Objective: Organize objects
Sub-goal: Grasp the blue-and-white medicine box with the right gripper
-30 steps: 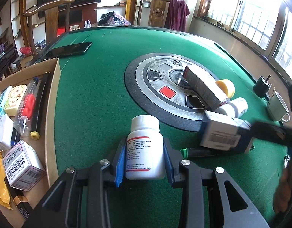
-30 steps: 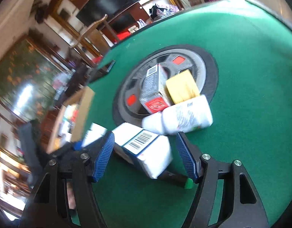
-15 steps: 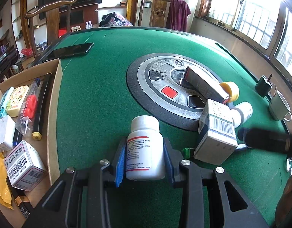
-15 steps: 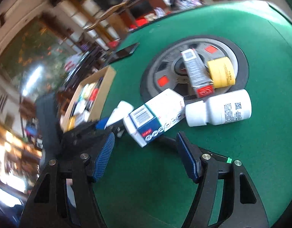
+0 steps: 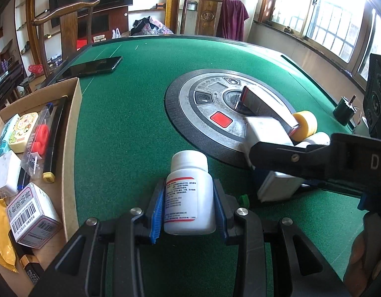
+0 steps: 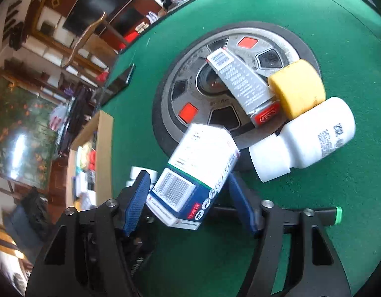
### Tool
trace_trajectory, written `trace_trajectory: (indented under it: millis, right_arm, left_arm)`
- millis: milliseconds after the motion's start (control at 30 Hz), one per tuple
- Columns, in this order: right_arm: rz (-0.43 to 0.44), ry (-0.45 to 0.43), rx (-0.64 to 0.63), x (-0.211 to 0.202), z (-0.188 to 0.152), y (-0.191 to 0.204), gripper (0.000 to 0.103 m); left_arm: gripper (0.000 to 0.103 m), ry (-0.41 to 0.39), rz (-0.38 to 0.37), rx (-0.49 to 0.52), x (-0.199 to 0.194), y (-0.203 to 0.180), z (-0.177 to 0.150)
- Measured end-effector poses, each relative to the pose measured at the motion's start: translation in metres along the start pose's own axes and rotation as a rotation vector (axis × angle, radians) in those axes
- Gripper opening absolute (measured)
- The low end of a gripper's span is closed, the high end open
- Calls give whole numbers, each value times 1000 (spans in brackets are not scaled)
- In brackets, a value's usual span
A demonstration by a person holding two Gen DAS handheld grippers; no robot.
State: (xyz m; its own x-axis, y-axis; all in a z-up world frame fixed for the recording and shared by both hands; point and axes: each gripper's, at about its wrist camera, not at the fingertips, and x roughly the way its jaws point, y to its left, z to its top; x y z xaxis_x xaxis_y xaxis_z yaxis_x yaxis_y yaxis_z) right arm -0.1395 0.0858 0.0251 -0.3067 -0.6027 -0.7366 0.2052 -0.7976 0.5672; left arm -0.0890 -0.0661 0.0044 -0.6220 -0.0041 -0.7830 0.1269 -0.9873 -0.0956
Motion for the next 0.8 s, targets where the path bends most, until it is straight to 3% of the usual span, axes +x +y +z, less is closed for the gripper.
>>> trace_trajectory:
  millis: [67, 333, 800]
  right_arm:
    - [49, -9, 5, -3, 1, -6, 50]
    - [66, -101, -64, -24, -6, -5, 49]
    - [47, -160, -100, -37, -10, -5, 49]
  left_arm:
    - [36, -1, 2, 2, 0, 0, -1]
    - [35, -5, -56, -53, -1, 7, 0]
    - [35, -58, -94, -83, -15, 7, 3]
